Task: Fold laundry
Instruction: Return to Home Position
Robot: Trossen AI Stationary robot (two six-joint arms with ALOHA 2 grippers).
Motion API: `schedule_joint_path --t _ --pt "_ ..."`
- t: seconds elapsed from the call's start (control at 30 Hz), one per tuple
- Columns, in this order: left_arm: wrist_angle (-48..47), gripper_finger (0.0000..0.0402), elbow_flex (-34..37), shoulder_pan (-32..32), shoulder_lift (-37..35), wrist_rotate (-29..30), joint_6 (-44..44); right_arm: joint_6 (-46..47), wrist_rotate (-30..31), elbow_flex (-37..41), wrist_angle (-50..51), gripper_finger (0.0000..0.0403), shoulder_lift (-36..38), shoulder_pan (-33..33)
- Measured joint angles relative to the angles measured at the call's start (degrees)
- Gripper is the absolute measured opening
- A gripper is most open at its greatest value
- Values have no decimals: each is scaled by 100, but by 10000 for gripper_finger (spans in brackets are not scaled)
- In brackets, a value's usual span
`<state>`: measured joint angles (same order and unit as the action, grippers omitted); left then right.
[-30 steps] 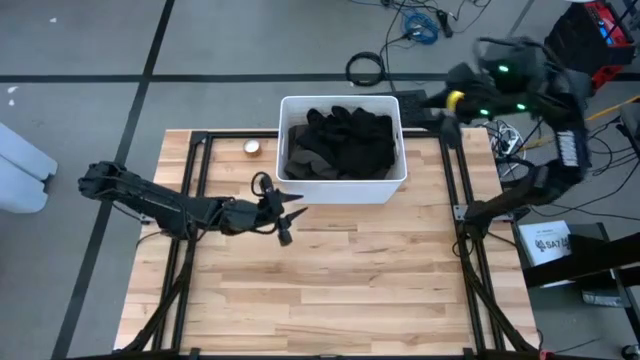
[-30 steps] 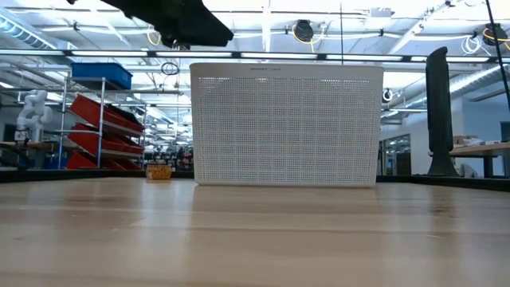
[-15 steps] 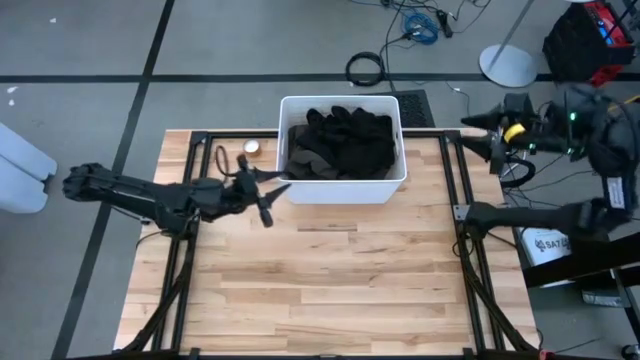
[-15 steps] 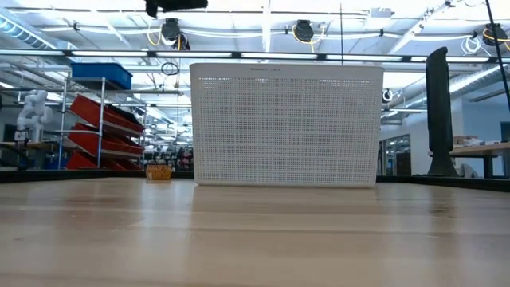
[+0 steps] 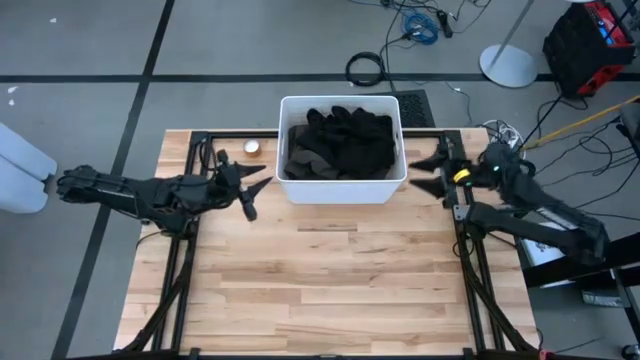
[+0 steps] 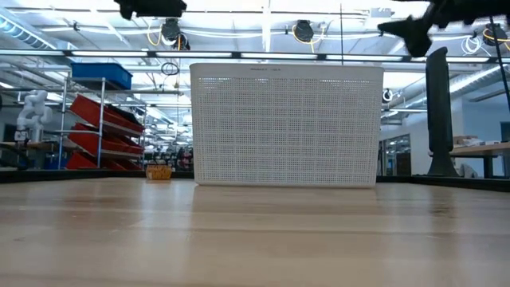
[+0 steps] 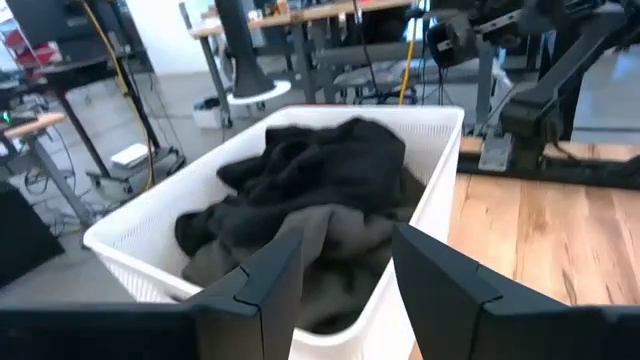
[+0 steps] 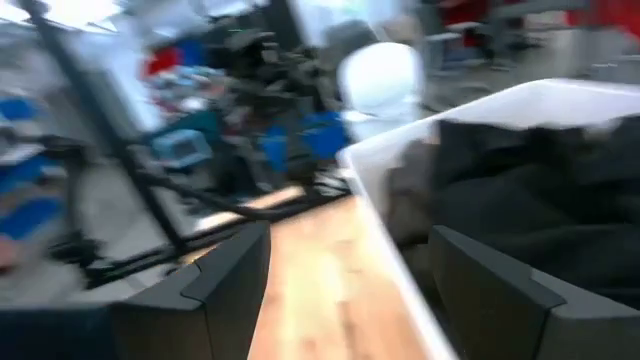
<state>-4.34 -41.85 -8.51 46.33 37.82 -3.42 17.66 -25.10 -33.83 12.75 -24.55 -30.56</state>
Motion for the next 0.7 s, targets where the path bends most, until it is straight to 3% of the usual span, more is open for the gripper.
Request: schedule_joint_path --t 0.1,0.23,0.4,0.7 --pt "-374 164 0 -2 -76 9 256 495 -513 920 -1404 261 124 201" --pt "-776 164 0 -2 -106 34 531 931 -286 1890 -3242 261 298 922" --pt "-758 164 45 -2 -95 38 614 1164 890 2800 -4688 261 308 1934" --pt "-207 164 609 39 -542 171 780 299 3647 3314 -4576 261 267 3644"
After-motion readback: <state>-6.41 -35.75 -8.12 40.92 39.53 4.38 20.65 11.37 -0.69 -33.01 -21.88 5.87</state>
